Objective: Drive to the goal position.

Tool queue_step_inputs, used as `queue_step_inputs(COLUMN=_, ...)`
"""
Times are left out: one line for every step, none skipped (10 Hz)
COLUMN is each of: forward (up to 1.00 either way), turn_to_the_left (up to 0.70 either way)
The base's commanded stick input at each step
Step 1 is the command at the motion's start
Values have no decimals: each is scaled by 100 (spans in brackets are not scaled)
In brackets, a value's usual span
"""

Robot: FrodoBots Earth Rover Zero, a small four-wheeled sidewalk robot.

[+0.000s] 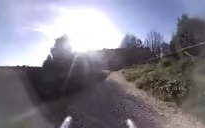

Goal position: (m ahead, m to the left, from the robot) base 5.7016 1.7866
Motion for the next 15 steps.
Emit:
queue_step_inputs(forward=50, turn_to_the_left=0)
queue_step_inputs(forward=50, turn_to_the_left=0)
queue_step_inputs(forward=50, turn_to_the_left=0)
queue_step_inputs(forward=50, turn_to_the_left=0)
queue_step_inputs(forward=50, turn_to_the_left=0)
queue_step_inputs(forward=50, turn_to_the_left=0)
queue_step_inputs(forward=50, turn_to_the_left=0)
queue_step_inputs(forward=50, turn_to_the_left=0)
queue_step_inputs(forward=50, turn_to_the_left=0)
queue_step_inputs(forward=50, turn_to_the_left=0)
queue_step_inputs(forward=50, turn_to_the_left=0)
queue_step_inputs(forward=50, turn_to_the_left=0)
queue_step_inputs(forward=50, turn_to_the_left=0)
queue_step_inputs(forward=50, turn_to_the_left=0)
queue_step_inputs(forward=50, turn_to_the_left=0)
